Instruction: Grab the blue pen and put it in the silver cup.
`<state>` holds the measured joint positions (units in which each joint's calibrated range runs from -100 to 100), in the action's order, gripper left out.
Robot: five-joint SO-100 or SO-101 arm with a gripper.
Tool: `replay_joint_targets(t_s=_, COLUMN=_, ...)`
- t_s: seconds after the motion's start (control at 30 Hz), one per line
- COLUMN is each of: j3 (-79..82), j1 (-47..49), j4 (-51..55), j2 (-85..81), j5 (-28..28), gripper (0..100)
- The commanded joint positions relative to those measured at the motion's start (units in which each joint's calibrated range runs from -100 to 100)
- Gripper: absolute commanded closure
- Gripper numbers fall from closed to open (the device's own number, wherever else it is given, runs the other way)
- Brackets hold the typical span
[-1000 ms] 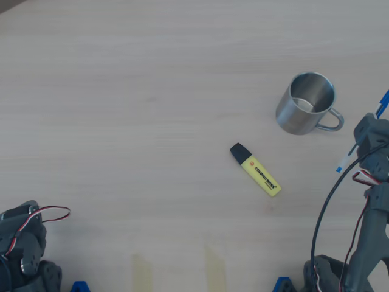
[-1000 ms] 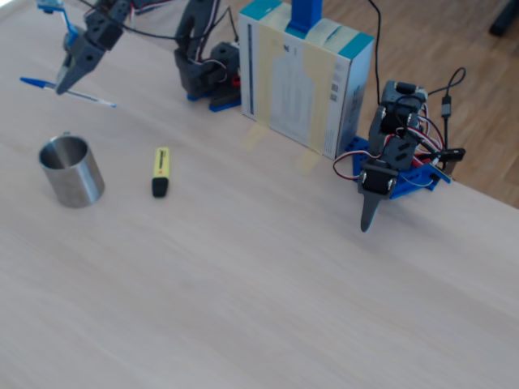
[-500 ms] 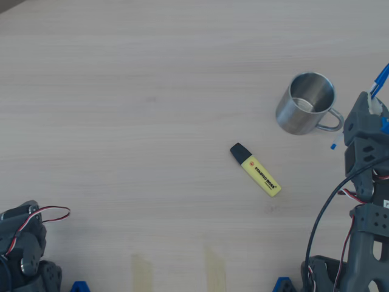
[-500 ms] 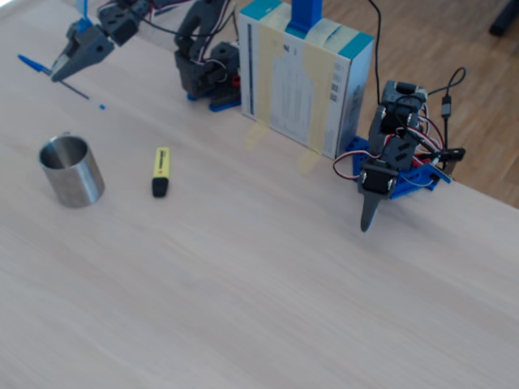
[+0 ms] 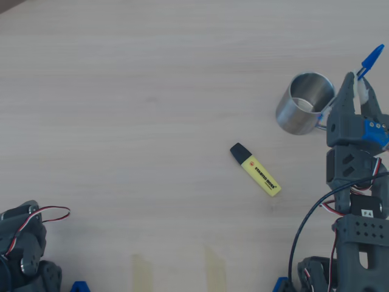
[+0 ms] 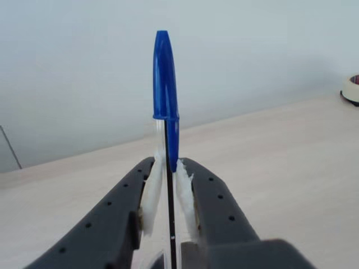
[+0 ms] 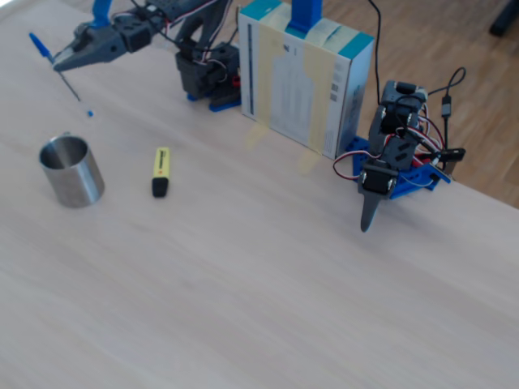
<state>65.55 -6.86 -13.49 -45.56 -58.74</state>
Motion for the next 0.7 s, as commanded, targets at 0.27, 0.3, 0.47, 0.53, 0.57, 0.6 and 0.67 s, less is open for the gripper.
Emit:
replay_joint_targets(t_s=0.27, j3=2.8, j1=2.5, j4=-15.9, j2=-1.6, j5=3.7, gripper=98)
replay_joint_targets(t_s=0.3, j3=2.9, j1=2.5, j4=-16.0, j2=-1.6, j5=3.8, gripper=98)
replay_joint_targets(t_s=0.47, j3=4.8, j1=2.3, j4=-20.8, j2=-1.5, j5=3.8, gripper=98)
replay_joint_targets(t_s=0.53, j3=6.1, j1=2.1, j4=-24.2, j2=-1.5, j5=4.5, gripper=98)
replay_joint_targets(t_s=0.57, j3=6.3, j1=2.0, j4=-25.7, j2=-1.5, j5=5.3, gripper=98)
replay_joint_targets(t_s=0.6, j3=6.6, j1=2.0, j4=-27.1, j2=-1.5, j5=5.9, gripper=98)
replay_joint_targets(t_s=0.67, j3=6.8, j1=2.0, j4=-29.3, j2=-1.5, j5=6.4, gripper=98)
